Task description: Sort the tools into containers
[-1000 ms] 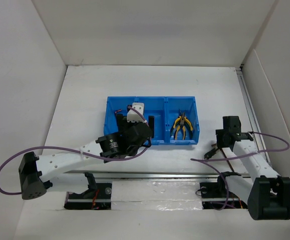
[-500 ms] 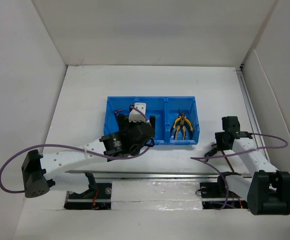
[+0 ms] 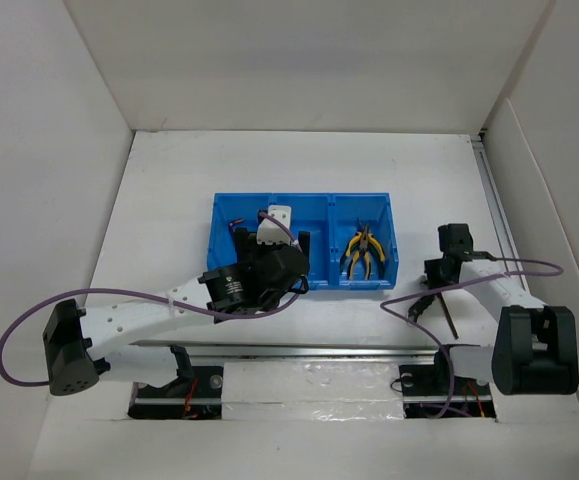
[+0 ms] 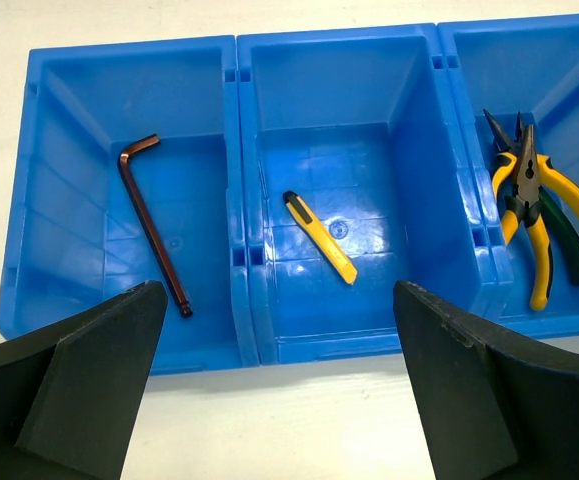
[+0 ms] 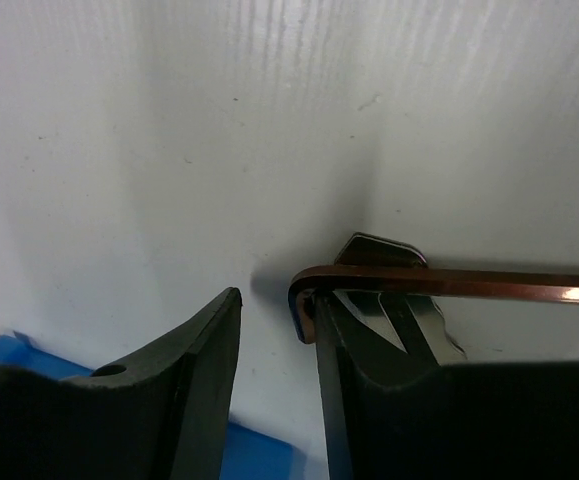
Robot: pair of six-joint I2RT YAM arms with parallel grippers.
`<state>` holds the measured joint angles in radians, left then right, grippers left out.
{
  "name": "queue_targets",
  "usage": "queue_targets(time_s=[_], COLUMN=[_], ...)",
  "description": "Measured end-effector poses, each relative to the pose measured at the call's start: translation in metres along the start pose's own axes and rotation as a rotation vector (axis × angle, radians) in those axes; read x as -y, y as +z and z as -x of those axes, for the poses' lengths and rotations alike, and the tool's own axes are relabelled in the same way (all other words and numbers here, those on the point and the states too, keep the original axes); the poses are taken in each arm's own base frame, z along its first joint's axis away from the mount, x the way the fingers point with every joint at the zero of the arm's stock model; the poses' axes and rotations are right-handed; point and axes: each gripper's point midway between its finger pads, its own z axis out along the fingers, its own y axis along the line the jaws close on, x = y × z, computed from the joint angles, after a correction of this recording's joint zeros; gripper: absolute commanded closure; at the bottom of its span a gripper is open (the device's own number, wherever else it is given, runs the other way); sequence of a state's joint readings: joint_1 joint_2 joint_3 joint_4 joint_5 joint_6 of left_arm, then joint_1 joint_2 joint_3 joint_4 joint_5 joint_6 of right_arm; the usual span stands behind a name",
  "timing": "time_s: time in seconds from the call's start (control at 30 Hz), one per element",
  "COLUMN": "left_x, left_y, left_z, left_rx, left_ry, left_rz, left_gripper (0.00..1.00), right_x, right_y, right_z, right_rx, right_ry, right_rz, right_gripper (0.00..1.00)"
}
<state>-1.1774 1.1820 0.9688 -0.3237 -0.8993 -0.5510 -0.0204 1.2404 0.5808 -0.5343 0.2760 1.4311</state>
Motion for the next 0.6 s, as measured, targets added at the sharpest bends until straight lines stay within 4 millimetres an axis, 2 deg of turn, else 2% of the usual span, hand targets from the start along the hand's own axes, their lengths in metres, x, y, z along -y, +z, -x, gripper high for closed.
queue_targets(time_s=[0.1,0.17,0.2,0.23,0.27,0.47,0.6], left_x=[0.000,0.000,0.000,-0.001,-0.001,-0.001,-0.001], left_y=[0.000,0.000,0.000,0.000,0.000,0.000,0.000], left_z=[0.000,0.000,0.000,-0.001,-0.001,-0.001,-0.001], left_rx=[-0.001,-0.002,-0.002,-0.002,-0.003,-0.004,-0.001], left_ry=[0.001,0.002,0.002,0.003,0.004,0.001,-0.005], left_rz=[0.001,0.001,0.001,0.002,0.003,0.003,0.008], left_gripper=[0.04,0.04,0.04,0.04,0.04,0.04,0.04], right_x=[-0.007,-0.011,-0.012,-0.014,-0.015,-0.028,-0.028], right_y=[0.003,0.005,0.006,0.007,0.009,0.014,0.014], right_z=[-0.001,-0.001,-0.002,-0.003,-0.003,-0.001,0.003], right_rx=[-0.004,-0.007,-0.009,-0.011,-0.013,-0.036,-0.053], right_ry=[-0.007,-0.013,-0.014,-0.017,-0.016,0.003,0.000], right_rz=[-0.001,0.001,0.001,0.003,0.007,0.049,0.065], right_gripper=[0.65,0.75,0.81,0.95,1.00,1.00,1.00])
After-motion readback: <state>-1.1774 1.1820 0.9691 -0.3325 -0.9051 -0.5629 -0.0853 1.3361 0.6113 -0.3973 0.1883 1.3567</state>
